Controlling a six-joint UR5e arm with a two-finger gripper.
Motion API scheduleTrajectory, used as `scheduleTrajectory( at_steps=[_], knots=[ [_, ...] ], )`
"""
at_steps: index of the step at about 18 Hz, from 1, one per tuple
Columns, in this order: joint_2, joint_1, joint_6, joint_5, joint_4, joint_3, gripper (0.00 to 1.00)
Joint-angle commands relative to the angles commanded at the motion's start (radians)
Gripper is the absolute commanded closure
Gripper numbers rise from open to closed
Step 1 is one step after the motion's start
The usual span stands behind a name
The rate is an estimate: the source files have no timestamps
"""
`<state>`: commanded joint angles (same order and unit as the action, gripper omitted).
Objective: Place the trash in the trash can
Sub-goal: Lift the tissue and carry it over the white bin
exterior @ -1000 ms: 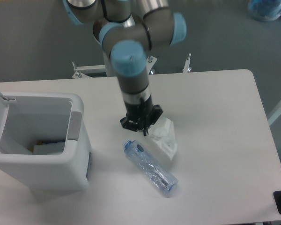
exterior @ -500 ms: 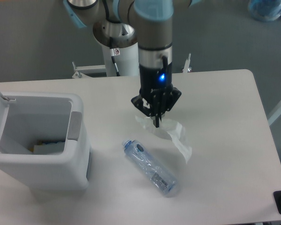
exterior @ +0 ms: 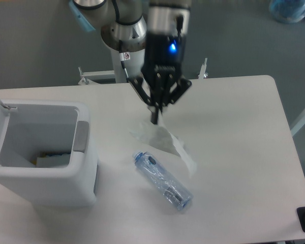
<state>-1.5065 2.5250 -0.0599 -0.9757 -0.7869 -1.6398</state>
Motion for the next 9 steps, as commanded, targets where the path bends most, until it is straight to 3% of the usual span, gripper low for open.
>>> scheduleTrajectory(
  at_steps=[5, 9],
  knots=[
    [0.08, -0.037, 0.017, 0.04, 0.006, -0.003, 1.0],
    [0.091, -0.086, 0.049, 0.091, 0.006, -0.006, 1.0]
  ],
)
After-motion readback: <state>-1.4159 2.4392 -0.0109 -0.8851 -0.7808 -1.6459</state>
